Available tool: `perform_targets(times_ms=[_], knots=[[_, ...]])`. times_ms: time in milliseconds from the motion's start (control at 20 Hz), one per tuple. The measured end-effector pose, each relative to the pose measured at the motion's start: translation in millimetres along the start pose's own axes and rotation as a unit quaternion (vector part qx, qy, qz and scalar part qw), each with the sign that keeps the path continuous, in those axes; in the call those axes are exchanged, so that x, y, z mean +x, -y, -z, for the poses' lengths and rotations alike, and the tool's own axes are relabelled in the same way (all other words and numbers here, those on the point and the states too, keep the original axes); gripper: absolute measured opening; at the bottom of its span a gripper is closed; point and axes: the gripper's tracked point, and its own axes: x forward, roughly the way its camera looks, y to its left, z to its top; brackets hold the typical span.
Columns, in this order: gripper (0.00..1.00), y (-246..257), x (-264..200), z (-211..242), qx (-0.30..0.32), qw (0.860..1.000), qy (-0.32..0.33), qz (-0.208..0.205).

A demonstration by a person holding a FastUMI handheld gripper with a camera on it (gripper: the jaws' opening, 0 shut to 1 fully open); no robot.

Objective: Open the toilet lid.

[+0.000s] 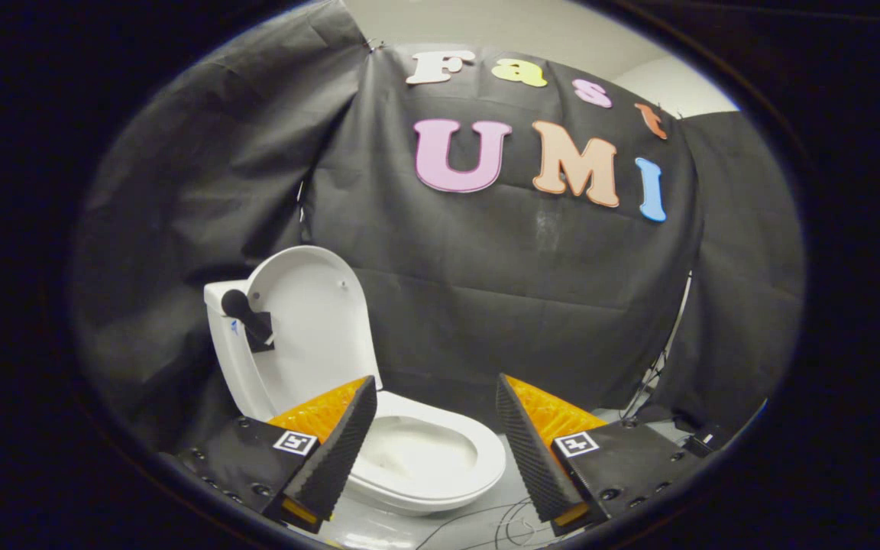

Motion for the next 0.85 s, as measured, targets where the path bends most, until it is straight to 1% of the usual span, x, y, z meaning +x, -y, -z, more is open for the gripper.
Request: perform_targets(times_ms=[150, 300, 600, 850], knots=[[0.97, 17, -4, -2, 0.022, 1.000, 0.010, 0.014], [0.97, 19, -8, -11, 0.038, 0.999, 0.026, 0.010], [0.97, 16, -10, -5, 0.010, 1.000, 0.003, -0.001], [0.97, 14, -15, -5, 0.017, 1.000, -0.002, -0.010]])
